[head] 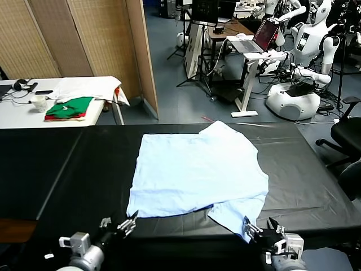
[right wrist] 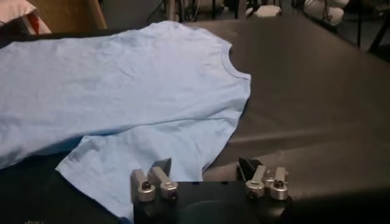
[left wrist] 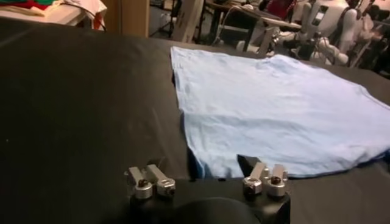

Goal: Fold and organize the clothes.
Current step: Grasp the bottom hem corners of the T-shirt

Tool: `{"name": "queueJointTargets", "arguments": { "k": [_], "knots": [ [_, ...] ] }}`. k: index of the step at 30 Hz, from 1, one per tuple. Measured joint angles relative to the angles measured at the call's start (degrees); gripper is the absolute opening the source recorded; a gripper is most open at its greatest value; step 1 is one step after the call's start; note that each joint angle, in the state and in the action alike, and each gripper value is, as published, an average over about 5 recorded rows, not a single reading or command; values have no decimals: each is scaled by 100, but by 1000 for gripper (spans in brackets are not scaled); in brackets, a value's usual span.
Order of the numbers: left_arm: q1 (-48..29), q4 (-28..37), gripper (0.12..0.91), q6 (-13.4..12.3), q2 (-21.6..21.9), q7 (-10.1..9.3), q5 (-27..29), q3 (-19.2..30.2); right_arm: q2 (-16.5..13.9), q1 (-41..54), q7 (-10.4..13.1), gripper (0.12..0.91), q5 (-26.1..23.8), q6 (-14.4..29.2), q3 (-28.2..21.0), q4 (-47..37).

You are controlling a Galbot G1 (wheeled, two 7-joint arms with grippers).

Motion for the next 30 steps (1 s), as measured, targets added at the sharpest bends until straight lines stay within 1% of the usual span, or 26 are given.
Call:
{"name": "queueJointTargets", "arguments": {
  "k": [1, 3, 4, 5, 6, 8, 13, 19, 25, 30],
  "knots": [
    [2, 4, 355, 1, 1, 0, 9, 3, 2, -10, 2, 408, -1, 6, -11, 11],
    [16, 4, 237, 3, 4, 0, 27, 8, 9, -36, 10, 295, -1, 15, -35, 41],
    [29, -1, 195, 3, 4, -1, 43, 9, 11, -52, 15, 240, -1, 17, -45, 61],
    [47, -13, 173, 2, 5, -6, 66, 9, 13, -73, 20, 187, -1, 15, -50, 94],
    [73, -30, 149, -1, 5, -14, 97, 7, 14, -100, 22, 172, 0, 11, -52, 136],
    [139, -81, 145, -11, 6, -47, 178, -10, 12, -174, 22, 141, 2, -16, -47, 262],
    [406, -258, 144, -51, 65, -155, 346, -151, -14, -455, 41, 140, -74, -169, -55, 653],
    [819, -494, 144, -118, 167, -208, 415, -404, -26, -895, 41, 140, -192, -195, -102, 978],
    [1167, -724, 144, -243, 191, -217, 457, -649, -63, -950, -65, 140, -73, -1, -50, 1050],
    [1111, -725, 144, -508, 86, -211, 464, -643, -157, -670, -214, 140, 41, 249, 40, 1018]
  ]
}}
